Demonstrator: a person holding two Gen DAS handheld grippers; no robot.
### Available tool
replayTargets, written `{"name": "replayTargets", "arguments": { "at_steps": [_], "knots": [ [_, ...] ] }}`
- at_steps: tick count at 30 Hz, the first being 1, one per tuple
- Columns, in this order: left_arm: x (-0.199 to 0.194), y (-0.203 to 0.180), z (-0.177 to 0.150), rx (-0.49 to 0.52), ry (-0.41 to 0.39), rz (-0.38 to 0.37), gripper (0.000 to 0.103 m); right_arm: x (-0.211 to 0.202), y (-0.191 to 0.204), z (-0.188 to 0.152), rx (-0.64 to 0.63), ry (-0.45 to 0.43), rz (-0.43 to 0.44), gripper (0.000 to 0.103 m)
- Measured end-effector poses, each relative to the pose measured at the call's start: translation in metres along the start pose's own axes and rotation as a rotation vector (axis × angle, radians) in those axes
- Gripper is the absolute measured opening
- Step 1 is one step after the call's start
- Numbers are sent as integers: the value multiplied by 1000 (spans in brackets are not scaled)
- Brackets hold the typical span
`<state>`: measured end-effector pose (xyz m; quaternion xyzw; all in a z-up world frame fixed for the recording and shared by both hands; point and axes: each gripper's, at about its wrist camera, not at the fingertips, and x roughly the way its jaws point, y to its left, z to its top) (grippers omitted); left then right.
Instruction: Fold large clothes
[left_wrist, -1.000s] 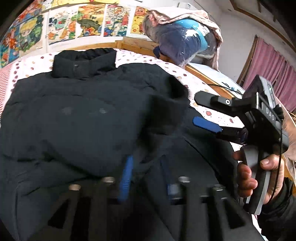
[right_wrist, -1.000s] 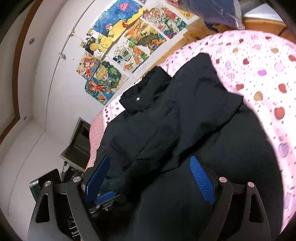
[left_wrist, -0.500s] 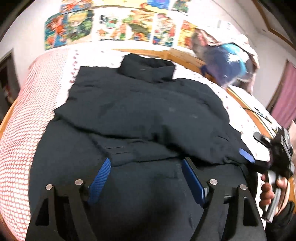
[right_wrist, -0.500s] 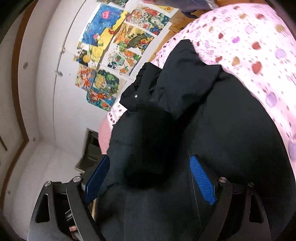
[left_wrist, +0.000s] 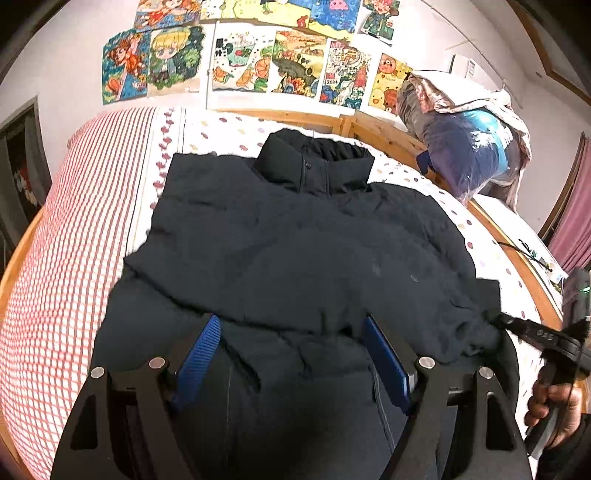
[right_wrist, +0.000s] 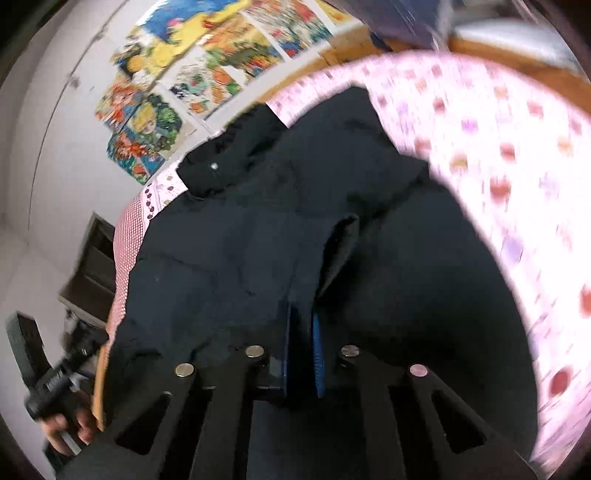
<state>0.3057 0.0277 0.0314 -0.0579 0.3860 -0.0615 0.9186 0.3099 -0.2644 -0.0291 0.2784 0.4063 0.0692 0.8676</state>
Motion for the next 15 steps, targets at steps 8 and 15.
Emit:
{"name": "replayTargets", "arguments": {
  "at_steps": [8,15],
  "knots": [
    [44,-14,25,52,48,31,78,-12,37,60,-249,-126,-202,7],
    [99,-15,22,68,170,88,80,16,24,62,-339,-88,-339,13]
  ]
}}
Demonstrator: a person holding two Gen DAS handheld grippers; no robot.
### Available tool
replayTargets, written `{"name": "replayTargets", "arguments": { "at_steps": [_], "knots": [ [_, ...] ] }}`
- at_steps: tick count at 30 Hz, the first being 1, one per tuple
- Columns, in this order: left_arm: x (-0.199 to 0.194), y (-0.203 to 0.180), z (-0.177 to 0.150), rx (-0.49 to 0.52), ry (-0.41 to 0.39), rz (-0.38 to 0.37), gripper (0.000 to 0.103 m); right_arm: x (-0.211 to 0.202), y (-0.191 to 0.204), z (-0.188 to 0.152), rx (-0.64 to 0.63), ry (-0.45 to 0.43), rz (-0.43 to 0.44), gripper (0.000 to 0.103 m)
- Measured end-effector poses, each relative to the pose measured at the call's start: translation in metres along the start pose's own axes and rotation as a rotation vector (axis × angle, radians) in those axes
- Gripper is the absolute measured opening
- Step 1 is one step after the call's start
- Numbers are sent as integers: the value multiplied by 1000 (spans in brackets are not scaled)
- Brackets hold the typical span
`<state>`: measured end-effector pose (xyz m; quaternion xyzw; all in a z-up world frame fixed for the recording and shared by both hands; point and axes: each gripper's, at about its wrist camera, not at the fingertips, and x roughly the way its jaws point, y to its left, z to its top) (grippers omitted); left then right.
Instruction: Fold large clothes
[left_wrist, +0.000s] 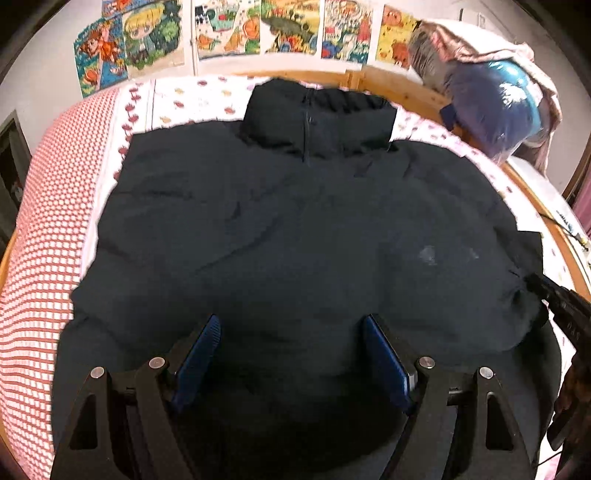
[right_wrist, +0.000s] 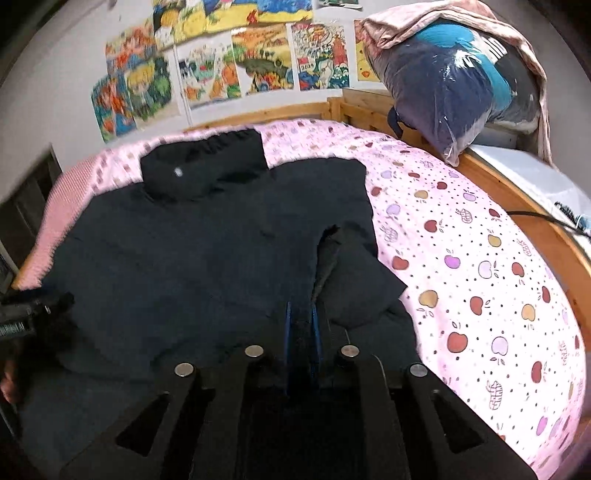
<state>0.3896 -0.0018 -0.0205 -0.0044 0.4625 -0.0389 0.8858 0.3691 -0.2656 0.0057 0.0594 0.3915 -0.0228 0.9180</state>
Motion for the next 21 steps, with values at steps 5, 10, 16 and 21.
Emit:
{"name": "replayTargets", "arguments": {
  "at_steps": [5,10,16,21],
  "knots": [
    [13,-8,-8,46,13,35,82,25,-11,-24,-11,66,-10,20],
    [4,1,-7,-4,3,-5,82,20,-13,-23,-3,64,-2,28],
    [-28,14,-10,-74,-12,-32,85,-5,-18,-27,41,42,56,55],
    [-62,26,-8,-109,-75,-41,93,-38,-8,-21,30,-16,109,76]
  ]
}}
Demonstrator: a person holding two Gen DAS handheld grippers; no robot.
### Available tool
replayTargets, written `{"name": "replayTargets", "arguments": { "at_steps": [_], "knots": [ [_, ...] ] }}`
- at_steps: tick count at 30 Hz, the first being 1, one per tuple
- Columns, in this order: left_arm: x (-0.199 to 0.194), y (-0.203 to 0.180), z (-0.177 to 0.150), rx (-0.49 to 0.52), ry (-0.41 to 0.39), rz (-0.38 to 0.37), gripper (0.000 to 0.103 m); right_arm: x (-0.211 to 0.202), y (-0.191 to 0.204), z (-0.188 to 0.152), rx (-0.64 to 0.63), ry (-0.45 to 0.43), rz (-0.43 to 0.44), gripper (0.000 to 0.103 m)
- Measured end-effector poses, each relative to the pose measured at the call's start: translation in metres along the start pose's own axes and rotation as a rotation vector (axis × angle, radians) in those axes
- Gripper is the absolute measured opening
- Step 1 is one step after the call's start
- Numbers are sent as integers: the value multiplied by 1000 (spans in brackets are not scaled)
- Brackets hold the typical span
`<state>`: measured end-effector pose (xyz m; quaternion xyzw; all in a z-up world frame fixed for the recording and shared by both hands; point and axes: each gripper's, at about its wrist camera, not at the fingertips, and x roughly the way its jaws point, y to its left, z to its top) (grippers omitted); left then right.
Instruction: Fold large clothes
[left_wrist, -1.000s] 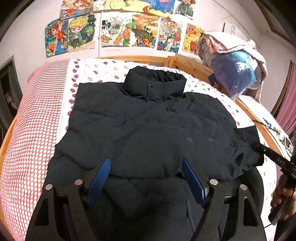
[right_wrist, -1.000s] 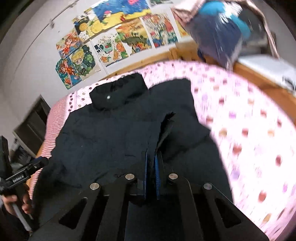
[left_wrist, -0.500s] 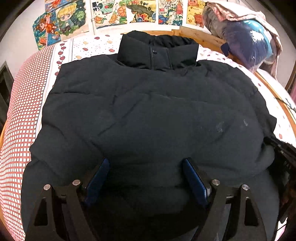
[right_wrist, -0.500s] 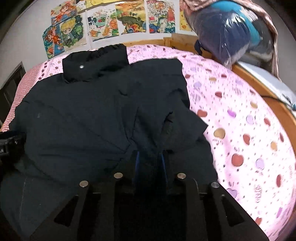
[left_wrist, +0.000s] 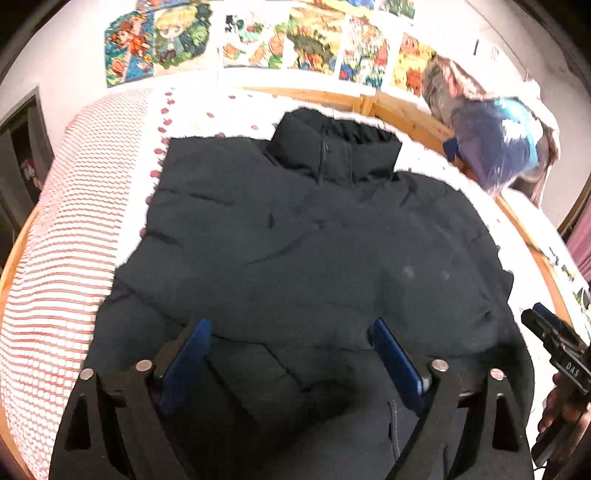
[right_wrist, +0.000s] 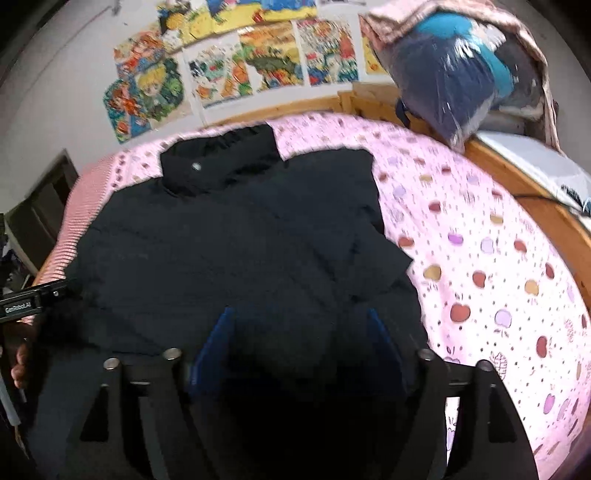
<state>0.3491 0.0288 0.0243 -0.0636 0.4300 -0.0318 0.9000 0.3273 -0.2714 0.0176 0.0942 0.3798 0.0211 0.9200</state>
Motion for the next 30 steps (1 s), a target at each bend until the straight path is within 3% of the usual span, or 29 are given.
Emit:
{"name": "replayTargets", "arguments": {
  "at_steps": [3,7,12,16,20,23,27,30],
  "knots": [
    [-11,11,10,-36,-22,-26,96,-10,13,9,-9,-31,35,84],
    [-17,26,35,-32,-40,-6,96,-9,31,32,-34,-16,106,84],
    [-19,42,88,-13,-65,-4,96,-1,44,81,-58,16,152,84],
    [-9,45,138,15,-111,-14,96,17,61,128,-111,39,136,84],
    [31,41,185,75,-148,-18,96,58,69,182,-138,69,117,84],
    [76,35,210,104,-122,-32,96,107,69,217,-131,99,126,84],
    [130,26,238,98,-87,-55,96,159,69,245,-140,103,118,83],
    [159,22,251,80,-77,-84,94,188,71,259,-148,92,160,83]
  ]
}}
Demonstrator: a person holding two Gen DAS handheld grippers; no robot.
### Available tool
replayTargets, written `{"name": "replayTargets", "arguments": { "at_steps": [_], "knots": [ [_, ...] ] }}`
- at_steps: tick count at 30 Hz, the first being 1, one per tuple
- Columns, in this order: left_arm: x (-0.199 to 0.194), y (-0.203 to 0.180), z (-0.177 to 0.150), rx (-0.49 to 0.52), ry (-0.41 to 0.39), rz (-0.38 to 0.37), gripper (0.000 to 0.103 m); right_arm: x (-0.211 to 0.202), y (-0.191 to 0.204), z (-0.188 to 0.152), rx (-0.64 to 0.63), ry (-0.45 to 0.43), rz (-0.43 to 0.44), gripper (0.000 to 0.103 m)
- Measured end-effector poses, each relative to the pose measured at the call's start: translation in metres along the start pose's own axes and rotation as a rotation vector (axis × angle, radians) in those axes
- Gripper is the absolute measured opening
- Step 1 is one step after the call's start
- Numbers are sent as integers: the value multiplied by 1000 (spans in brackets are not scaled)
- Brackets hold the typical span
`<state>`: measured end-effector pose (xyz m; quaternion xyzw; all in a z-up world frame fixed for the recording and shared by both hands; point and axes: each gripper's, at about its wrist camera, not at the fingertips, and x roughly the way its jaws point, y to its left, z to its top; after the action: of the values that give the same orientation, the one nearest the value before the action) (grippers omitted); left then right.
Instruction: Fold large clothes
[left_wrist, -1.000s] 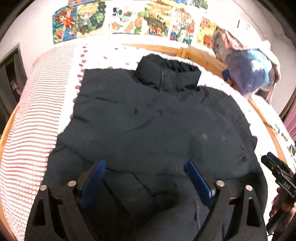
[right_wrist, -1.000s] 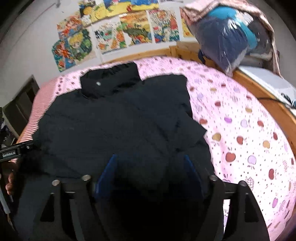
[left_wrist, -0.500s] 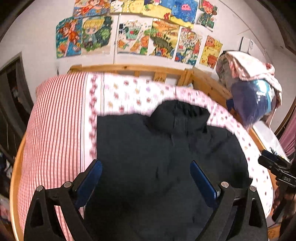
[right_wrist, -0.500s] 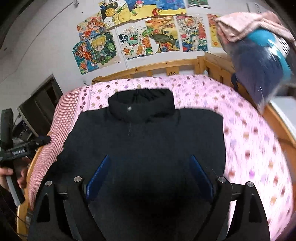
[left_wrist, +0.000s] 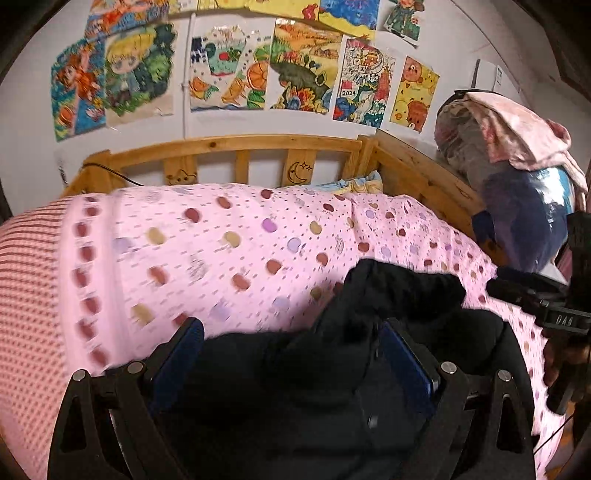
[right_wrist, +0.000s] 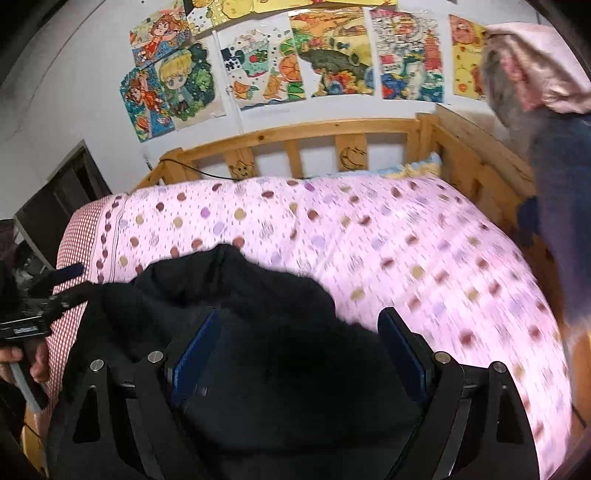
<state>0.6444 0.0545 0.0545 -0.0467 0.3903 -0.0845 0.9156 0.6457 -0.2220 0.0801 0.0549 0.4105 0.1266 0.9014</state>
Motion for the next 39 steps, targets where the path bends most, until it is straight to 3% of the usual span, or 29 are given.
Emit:
{"name": "replayTargets", "arguments": {
  "at_steps": [5,7,8,9,10,12,15,21,26,33,36,39],
  "knots": [
    [39,-10,3,12,53,-16,66,48,-2,14,-33,32,20,82],
    [46,-13,3,16,58,-15,46,66,-2,13,-31,52,13,70],
    [46,-13,3,12,47,-31,39,70,-3,14,-25,56,14,54],
    [46,-12,2,6,41,-42,23,74,-4,13,-14,53,18,41],
    [45,-11,1,-3,35,-64,10,77,-3,10,-2,46,17,35],
    [40,-12,-2,0,22,-76,7,77,-6,7,5,30,9,21],
    [25,-15,-9,52,13,-81,6,66,-9,0,3,3,9,10],
    [-13,-8,-36,158,34,-118,5,15,-10,-30,-76,-38,75,8],
    [-18,-27,-78,247,167,-71,4,-11,2,-65,-223,9,80,8],
    [25,-46,-112,334,352,-12,4,17,-4,-98,-233,189,64,7],
    [38,-47,-117,356,382,8,4,35,-2,-110,-236,235,35,7],
    [30,-44,-114,357,336,-10,6,39,-3,-110,-221,248,32,7]
  ]
}}
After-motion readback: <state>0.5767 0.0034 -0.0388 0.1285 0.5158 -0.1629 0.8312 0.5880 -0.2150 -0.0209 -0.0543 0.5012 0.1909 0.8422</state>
